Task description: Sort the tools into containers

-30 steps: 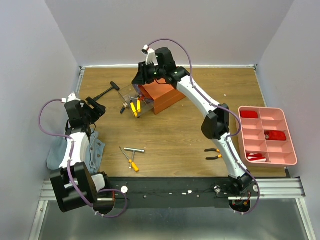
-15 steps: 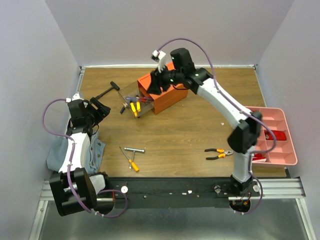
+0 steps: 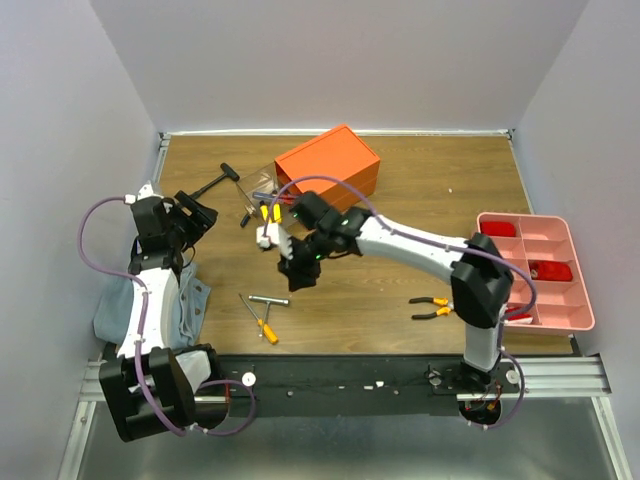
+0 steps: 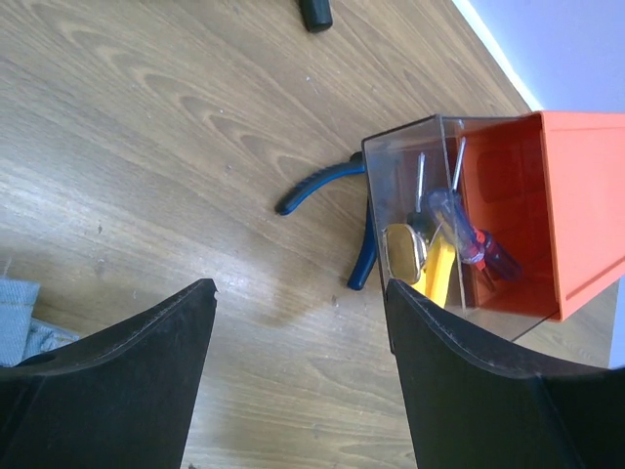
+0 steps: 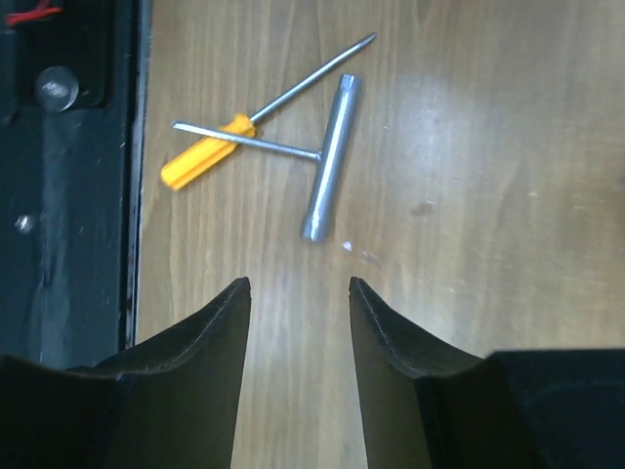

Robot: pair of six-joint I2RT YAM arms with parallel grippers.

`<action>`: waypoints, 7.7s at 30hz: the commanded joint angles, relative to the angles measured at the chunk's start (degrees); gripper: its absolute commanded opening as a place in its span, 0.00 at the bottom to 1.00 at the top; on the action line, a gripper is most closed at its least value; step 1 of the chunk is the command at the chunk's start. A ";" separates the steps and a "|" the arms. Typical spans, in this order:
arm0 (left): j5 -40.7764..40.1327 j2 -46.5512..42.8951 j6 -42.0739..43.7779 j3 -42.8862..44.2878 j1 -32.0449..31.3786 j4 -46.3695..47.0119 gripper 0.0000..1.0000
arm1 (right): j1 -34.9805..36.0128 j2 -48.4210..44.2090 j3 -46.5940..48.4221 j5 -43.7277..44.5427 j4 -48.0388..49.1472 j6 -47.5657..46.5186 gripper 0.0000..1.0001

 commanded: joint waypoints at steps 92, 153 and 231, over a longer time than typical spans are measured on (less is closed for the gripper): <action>19.86 4.13 113.68 16.68 -22.54 -66.07 0.79 | -18.26 -15.29 -3.95 19.55 9.69 22.44 0.72; 0.86 24.69 25.52 40.46 -27.31 -8.94 0.00 | -37.43 -21.02 -13.10 16.20 11.27 26.49 0.76; 0.68 14.77 22.85 21.06 -11.30 -13.53 0.00 | -35.67 14.05 20.66 9.52 16.46 30.10 0.05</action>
